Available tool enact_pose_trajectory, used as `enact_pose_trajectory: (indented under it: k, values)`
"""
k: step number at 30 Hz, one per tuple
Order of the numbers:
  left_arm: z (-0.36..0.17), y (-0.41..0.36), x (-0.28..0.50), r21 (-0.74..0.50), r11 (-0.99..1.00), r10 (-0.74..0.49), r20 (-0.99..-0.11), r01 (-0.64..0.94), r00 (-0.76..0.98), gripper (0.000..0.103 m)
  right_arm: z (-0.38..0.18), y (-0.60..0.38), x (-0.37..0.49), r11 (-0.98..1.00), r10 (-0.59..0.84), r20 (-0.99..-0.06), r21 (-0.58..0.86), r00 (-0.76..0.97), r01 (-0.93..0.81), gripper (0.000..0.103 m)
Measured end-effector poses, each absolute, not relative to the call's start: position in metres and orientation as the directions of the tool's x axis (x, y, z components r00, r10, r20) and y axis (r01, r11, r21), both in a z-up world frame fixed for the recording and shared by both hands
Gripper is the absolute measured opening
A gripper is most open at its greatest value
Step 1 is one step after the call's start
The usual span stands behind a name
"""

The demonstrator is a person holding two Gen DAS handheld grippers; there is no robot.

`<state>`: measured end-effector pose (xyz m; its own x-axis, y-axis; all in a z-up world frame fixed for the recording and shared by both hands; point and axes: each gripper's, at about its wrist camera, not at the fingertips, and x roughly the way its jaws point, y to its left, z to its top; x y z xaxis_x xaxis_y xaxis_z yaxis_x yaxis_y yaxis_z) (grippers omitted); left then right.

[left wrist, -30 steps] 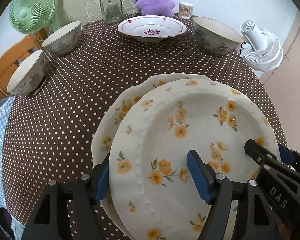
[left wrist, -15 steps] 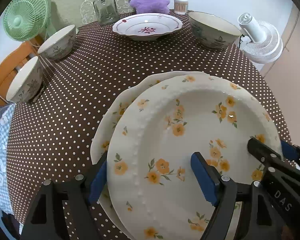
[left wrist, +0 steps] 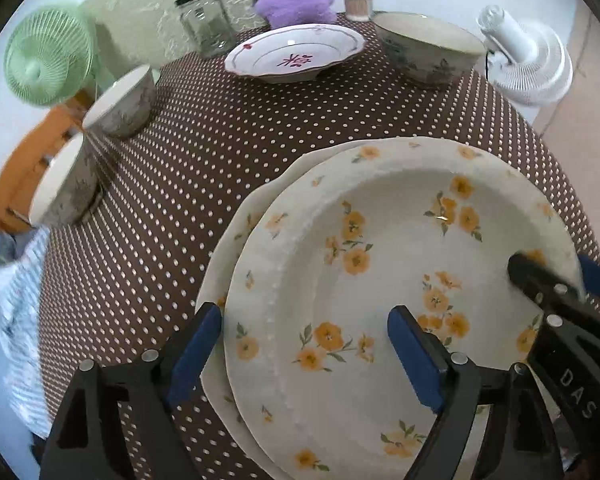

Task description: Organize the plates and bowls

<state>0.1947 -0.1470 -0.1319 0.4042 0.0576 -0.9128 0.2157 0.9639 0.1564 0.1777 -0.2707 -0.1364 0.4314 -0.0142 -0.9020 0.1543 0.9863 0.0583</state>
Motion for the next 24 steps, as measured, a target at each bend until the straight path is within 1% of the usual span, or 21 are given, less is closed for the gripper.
enact_pose_trajectory:
  k: [2, 5, 9, 11, 15, 18, 22, 24]
  values:
    - [-0.132, -0.144, 0.198, 0.126, 0.973, 0.042, -0.921, 0.195, 0.388, 0.089, -0.137, -0.272, 0.18, 0.985, -0.011, -0.904, 0.065, 0.428, 0.161, 0.047]
    - [-0.132, -0.141, 0.199, 0.114, 0.977, 0.035, -0.921, 0.182, 0.387, 0.089, -0.141, -0.276, 0.185, 0.982, 0.011, -0.91, 0.089, 0.414, 0.168, 0.049]
    - [-0.129, -0.136, 0.198, 0.097, 0.978, 0.019, -0.922, 0.182, 0.386, 0.089, -0.143, -0.271, 0.192, 0.984, 0.008, -0.916, 0.079, 0.402, 0.16, 0.054]
    - [-0.127, -0.134, 0.197, 0.088, 0.98, 0.012, -0.923, 0.18, 0.385, 0.089, -0.144, -0.269, 0.195, 0.985, 0.01, -0.919, 0.078, 0.393, 0.157, 0.059]
    - [-0.124, -0.128, 0.199, 0.077, 0.985, 0.013, -0.923, 0.152, 0.384, 0.089, -0.144, -0.262, 0.201, 0.983, 0.046, -0.919, 0.11, 0.393, 0.144, 0.066]
    - [-0.123, -0.119, 0.2, 0.062, 0.989, 0.006, -0.926, 0.135, 0.377, 0.09, -0.142, -0.254, 0.207, 0.986, 0.054, -0.917, 0.111, 0.396, 0.123, 0.074]
    - [-0.115, -0.116, 0.198, 0.037, 0.99, -0.017, -0.923, 0.134, 0.384, 0.09, -0.139, -0.254, 0.21, 0.984, 0.066, -0.922, 0.123, 0.381, 0.126, 0.075]
    - [-0.107, -0.113, 0.196, 0.024, 0.991, -0.03, -0.918, 0.129, 0.395, 0.09, -0.126, -0.25, 0.209, 0.989, 0.036, -0.909, 0.091, 0.415, 0.113, 0.079]
